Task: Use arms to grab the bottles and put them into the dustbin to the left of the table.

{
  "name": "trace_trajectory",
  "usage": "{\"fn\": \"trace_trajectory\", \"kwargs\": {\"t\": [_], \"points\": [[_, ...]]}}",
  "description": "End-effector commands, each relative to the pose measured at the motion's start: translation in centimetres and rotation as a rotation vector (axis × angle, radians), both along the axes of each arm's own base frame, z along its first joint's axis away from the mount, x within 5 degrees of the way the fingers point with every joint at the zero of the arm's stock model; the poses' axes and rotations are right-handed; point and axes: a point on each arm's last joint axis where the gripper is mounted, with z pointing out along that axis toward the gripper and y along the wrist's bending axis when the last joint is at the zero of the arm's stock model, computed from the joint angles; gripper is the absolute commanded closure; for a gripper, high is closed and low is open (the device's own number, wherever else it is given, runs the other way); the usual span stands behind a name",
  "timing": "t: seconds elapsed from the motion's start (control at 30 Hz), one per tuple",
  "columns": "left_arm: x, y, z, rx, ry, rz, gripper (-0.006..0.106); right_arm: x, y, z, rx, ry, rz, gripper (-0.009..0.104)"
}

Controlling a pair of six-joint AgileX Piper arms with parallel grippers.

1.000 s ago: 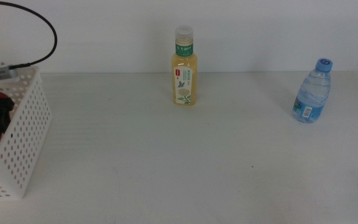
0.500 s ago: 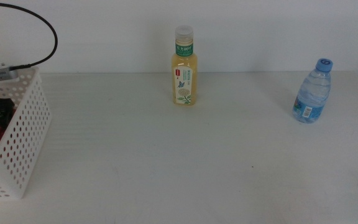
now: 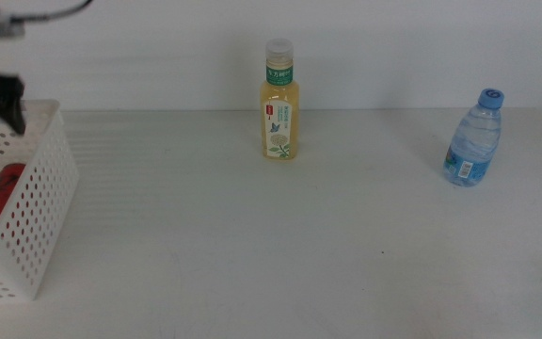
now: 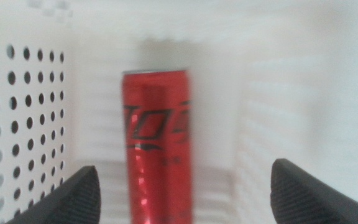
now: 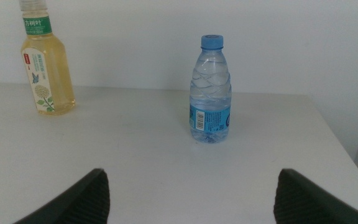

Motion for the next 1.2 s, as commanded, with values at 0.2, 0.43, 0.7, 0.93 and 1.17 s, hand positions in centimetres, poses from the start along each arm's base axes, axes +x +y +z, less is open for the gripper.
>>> {"fn": "trace_trajectory", "kwargs": {"t": [0.2,0.43,0.7,0.93,1.17], "points": [[-6.2,-7.3,11.4,0.005,-0.251,-0.140,0.010,-0.2,-0.1,1.1,-0.007,-0.111,-0.010,0.018],[-10.7,-12.2,13.9,0.025,-0.413,-0.281,0.010,-0.2,-0.1,1.1,-0.007,-0.111,-0.010,0.018],[-15.4,-15.0,12.1,-0.016,-0.591,-0.391,0.010,-0.2,-0.1,1.1,-0.007,-0.111,-0.010,0.018],[-17.4,-16.9,8.4,-0.069,-0.703,-0.459,0.010,-0.2,-0.1,1.1,-0.007,-0.111,-0.010,0.018],[-18.0,-18.8,4.9,-0.112,-0.795,-0.518,0.010,-0.2,-0.1,1.1,-0.007,-0.111,-0.010,0.018]]}}
